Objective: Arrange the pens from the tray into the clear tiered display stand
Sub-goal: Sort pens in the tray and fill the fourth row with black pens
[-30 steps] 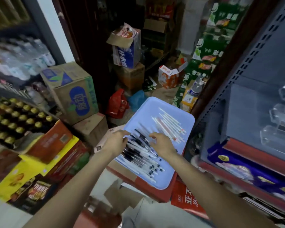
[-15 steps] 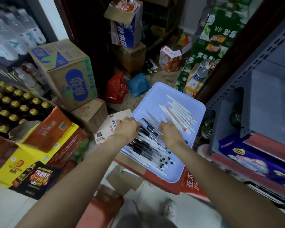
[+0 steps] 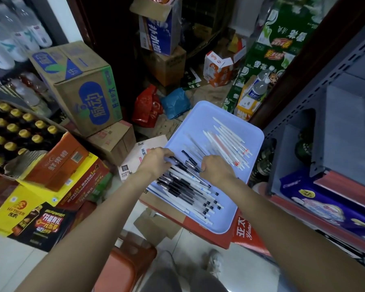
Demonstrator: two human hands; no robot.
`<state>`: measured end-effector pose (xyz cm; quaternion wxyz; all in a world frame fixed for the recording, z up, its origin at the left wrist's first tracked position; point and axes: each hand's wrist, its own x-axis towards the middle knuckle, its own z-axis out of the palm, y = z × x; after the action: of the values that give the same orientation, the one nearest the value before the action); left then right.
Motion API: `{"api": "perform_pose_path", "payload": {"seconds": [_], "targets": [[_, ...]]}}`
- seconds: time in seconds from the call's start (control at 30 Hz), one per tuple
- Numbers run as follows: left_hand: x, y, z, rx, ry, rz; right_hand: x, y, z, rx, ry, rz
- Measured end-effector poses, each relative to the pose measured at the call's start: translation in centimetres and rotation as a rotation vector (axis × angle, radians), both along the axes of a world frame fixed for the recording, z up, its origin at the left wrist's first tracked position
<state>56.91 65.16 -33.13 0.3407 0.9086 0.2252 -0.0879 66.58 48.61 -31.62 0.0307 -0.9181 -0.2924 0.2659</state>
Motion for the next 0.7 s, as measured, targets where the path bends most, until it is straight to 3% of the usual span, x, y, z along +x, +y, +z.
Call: {"api": "perform_pose_path", "payload": {"seconds": [0.17, 0.43, 0.6, 0.7], "targets": [[-0.2, -0.3, 0.5, -0.098, -0.024, 0.042, -0.2, 0.4, 0.2, -0.018, 0.017, -0.014], [-0.5, -0.9, 2.8, -0.281, -0.186, 0.224, -0.4, -0.8, 0.9, 0.14, 0.138, -0.098], [-0.1, -3.2, 4.4, -0.381, -0.168, 0.233, -0.6, -2.1, 3.4, 0.474, 0.252, -0.31], [0.7, -6.0, 7.1, -0.594, -0.132, 0.112, -0.7, -3.4, 6.9, 0.799, 0.36, -0.507]]}}
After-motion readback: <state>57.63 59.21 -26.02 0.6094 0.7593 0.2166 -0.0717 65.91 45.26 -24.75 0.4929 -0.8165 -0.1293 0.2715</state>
